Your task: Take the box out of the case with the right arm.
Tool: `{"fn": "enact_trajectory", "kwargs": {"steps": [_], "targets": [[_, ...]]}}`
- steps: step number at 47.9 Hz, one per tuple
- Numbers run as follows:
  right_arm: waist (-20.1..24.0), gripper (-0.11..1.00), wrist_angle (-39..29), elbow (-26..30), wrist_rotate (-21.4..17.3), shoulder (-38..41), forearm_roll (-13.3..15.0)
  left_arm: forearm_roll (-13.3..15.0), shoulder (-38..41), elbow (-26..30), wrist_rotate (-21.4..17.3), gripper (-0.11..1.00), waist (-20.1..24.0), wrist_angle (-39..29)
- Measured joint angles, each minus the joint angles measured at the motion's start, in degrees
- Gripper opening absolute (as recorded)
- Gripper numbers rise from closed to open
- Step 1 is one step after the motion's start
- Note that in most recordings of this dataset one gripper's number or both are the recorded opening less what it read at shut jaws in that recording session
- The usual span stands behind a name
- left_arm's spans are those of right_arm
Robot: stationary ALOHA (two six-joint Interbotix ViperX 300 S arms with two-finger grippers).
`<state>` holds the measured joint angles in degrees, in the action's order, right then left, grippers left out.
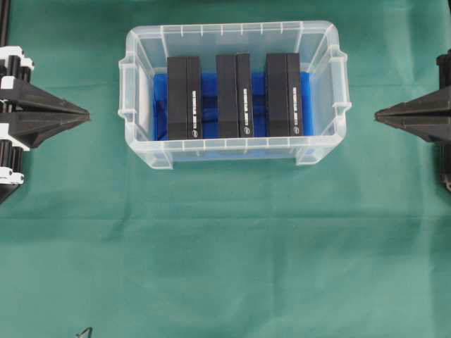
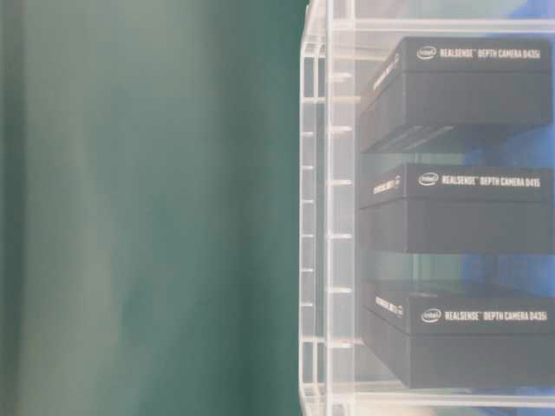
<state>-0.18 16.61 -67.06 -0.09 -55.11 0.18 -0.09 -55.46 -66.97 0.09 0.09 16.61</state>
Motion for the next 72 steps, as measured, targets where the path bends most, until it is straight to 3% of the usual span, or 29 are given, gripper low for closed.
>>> {"fn": "enact_trajectory", "kwargs": {"steps": [10, 21, 33, 44, 57, 64, 72], "targets": [[0.00, 0.02, -4.39, 0.88, -1.14, 0.88, 0.00, -1.14, -0.18, 0.79, 0.18, 0.02, -0.09, -4.31], [0.00, 0.02, -10.46, 6.42, -3.43, 0.88, -0.09, -1.14, -1.85, 3.08, 2.72, 0.02, -0.18, -8.96], [0.00, 0.02, -19.86, 16.96, -5.71, 1.14, -0.09, -1.14, -3.60, 11.25, 8.09, 0.02, -0.18, -19.69], [0.00, 0.02, -28.83, 26.02, -6.59, 3.25, -0.09, -1.49, -2.90, 19.42, 8.35, 0.02, -0.26, -30.15], [0.00, 0.02, -34.89, 28.30, -10.55, 4.22, -0.09, -1.58, -1.14, 22.76, 8.35, 0.02, -0.26, -36.83], [0.00, 0.02, -43.59, 29.09, -13.62, 4.48, -0.09, -1.58, -1.14, 24.61, 8.26, 0.02, -0.26, -42.28], [0.00, 0.02, -60.56, 31.46, -15.38, 6.24, 0.00, -1.58, 0.09, 27.42, 8.35, 0.02, -0.62, -56.78]]}}
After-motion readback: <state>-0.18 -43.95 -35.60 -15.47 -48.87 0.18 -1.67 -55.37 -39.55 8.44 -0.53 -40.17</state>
